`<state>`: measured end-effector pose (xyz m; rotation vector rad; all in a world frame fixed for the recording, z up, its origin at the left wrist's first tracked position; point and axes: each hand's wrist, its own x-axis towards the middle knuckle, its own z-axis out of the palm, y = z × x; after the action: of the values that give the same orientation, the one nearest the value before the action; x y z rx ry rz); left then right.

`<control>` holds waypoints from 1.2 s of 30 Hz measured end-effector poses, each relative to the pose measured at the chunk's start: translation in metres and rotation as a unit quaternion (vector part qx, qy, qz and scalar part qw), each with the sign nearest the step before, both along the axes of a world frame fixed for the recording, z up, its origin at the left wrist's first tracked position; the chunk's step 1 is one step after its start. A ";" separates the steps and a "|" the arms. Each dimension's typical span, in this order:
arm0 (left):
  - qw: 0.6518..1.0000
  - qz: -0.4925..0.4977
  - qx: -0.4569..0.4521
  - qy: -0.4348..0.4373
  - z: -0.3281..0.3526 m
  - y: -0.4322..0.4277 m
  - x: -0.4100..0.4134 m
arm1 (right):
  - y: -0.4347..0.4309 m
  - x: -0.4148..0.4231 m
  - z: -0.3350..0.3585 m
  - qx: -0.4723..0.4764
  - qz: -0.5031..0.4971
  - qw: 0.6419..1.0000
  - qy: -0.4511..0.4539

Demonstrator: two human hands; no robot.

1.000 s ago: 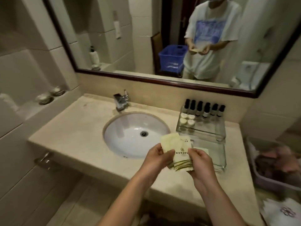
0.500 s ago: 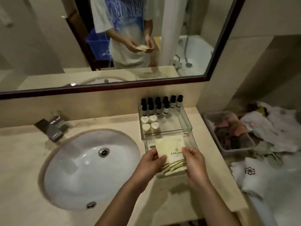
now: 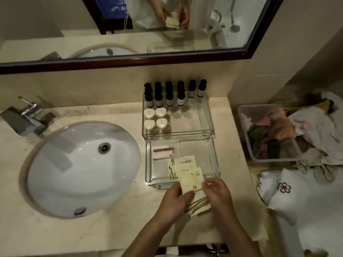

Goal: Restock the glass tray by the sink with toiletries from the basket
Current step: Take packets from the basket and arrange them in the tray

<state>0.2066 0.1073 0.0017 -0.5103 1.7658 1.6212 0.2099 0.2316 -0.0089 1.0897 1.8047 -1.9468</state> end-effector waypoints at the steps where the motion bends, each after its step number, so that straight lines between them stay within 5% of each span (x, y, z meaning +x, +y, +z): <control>1: 1.000 0.004 0.001 -0.008 -0.002 0.006 -0.002 | 0.011 -0.005 -0.004 -0.006 0.026 1.000 -0.006; 7: 0.991 -0.132 -0.025 -0.006 -0.009 0.012 -0.031 | 0.049 -0.054 -0.018 -0.084 0.194 0.977 -0.039; 12: 0.998 -0.040 -0.051 -0.002 -0.013 -0.002 -0.055 | 0.054 -0.086 -0.022 -0.092 0.306 0.942 -0.106; 16: 0.965 0.014 -0.257 0.058 -0.034 -0.012 -0.075 | 0.059 -0.099 -0.032 -0.049 0.233 0.967 -0.090; 19: 0.930 -0.012 -0.365 0.027 -0.055 -0.015 -0.088 | 0.063 -0.099 -0.035 -0.023 0.142 0.987 -0.078; 26: 0.921 -0.033 -0.388 -0.021 -0.085 -0.006 -0.098 | 0.088 -0.085 -0.039 0.007 0.085 0.995 -0.057; 36: 0.960 0.024 -0.274 -0.049 -0.094 -0.004 -0.094 | 0.109 -0.069 -0.038 -0.147 -0.044 0.988 -0.016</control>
<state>0.1126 0.1037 -0.0924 -0.8738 2.1359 1.0940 0.1404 0.3402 -0.0467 1.1080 1.4149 -2.1489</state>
